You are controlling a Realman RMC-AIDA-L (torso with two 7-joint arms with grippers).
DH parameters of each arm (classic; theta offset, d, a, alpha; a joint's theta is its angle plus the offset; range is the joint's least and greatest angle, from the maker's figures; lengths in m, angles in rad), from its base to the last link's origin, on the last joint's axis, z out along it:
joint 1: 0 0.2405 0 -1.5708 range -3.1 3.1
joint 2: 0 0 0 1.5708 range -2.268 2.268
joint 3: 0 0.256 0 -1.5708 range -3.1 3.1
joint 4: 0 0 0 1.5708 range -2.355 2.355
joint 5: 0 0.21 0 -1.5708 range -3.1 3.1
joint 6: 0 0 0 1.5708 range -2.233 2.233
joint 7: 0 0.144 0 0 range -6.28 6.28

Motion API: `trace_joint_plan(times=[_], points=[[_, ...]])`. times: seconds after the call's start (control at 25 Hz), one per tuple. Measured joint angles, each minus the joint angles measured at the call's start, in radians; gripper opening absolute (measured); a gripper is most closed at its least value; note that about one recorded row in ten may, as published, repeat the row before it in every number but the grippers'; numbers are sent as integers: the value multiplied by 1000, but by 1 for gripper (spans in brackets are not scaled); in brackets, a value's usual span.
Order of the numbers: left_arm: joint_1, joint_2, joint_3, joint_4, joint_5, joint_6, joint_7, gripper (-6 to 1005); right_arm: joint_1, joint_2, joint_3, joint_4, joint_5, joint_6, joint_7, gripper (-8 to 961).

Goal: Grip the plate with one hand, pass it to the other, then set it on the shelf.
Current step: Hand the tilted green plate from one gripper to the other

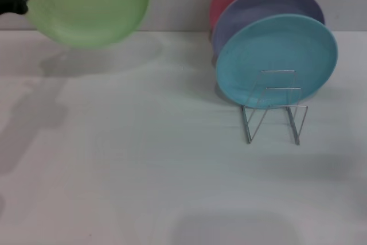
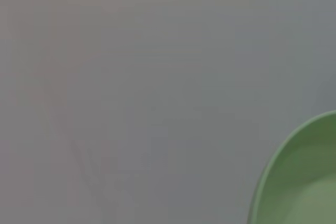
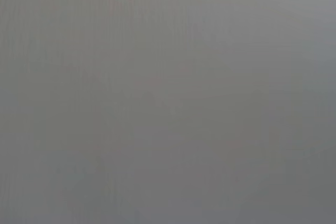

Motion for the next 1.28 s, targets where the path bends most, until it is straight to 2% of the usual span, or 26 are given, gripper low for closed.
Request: trace_joint_plan(times=[0.08,0.44,0.64,0.68,0.72,0.92,0.96,1.12,1.28], points=[[12,6,-7,19,-25,-1,-134,32,0,0,0,0,0,0,0,728],[24,14,-23,-3,13,-114,-404,33,0,1,0,0,0,-2,0,728],[27,21,-27,13,193,-177,-593,33,0,1,-2,0,0,-2,0,728],[28,29,-27,40,283,-192,-675,33,0,1,-2,0,0,-2,0,728],[28,29,-27,40,283,-192,-675,33,0,1,-2,0,0,-2,0,729],[39,45,-33,139,528,-240,-910,33,0,1,-5,0,-1,-2,-2,729],[45,43,-35,168,579,-244,-942,33,0,1,-8,0,-1,-2,-6,729],[98,4,-15,301,828,-188,-1012,33,4,2,-19,1,-2,-2,-36,729],[136,6,32,372,919,-94,-1055,33,8,2,-29,2,-3,-2,-50,729]])
